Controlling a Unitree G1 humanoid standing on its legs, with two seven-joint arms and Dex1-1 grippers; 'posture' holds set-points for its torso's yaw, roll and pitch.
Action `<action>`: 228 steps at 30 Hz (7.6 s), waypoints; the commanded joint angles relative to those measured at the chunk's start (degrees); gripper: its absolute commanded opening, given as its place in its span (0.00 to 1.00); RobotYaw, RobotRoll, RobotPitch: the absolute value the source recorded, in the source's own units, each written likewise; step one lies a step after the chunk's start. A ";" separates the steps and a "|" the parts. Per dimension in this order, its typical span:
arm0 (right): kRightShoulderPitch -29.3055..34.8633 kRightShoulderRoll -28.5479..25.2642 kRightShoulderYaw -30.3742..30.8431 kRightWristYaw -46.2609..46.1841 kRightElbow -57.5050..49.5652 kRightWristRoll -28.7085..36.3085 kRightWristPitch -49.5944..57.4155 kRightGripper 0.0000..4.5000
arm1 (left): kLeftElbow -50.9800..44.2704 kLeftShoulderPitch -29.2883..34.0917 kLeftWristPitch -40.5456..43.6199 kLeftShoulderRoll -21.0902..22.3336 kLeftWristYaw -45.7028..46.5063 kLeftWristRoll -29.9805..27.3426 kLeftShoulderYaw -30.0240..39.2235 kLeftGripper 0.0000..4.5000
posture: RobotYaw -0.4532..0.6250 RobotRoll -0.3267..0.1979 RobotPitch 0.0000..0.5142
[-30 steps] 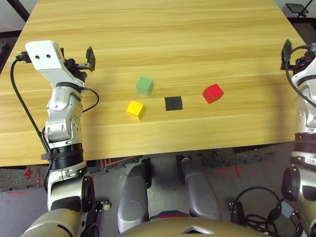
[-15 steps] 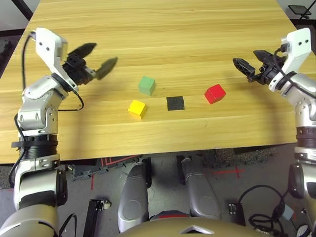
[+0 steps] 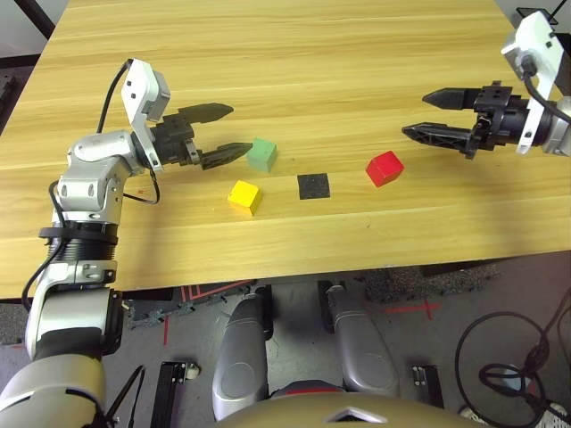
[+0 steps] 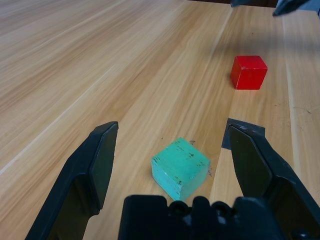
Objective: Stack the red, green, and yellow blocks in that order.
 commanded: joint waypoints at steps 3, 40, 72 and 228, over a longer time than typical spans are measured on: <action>1.49 4.04 2.26 -10.03 -11.07 -0.83 10.96 1.00 | 2.07 -0.72 -1.82 -1.10 -0.36 1.33 -0.89 0.99 | 0.57 0.55 0.51; 13.86 10.70 2.97 -24.28 -14.81 -4.89 10.50 1.00 | -0.34 -0.02 -2.85 -2.19 -3.53 1.04 -2.02 0.99 | 0.58 0.59 0.51; -2.02 5.90 13.88 9.96 -7.17 -4.72 -8.17 0.45 | -1.78 0.32 -1.67 -4.51 -1.41 0.75 -2.38 1.00 | 0.60 0.57 0.51; 8.31 6.94 -3.14 14.24 2.89 1.21 -22.48 1.00 | 53.75 -29.45 -40.49 -8.34 -14.81 29.88 -12.88 0.79 | 0.52 0.68 0.52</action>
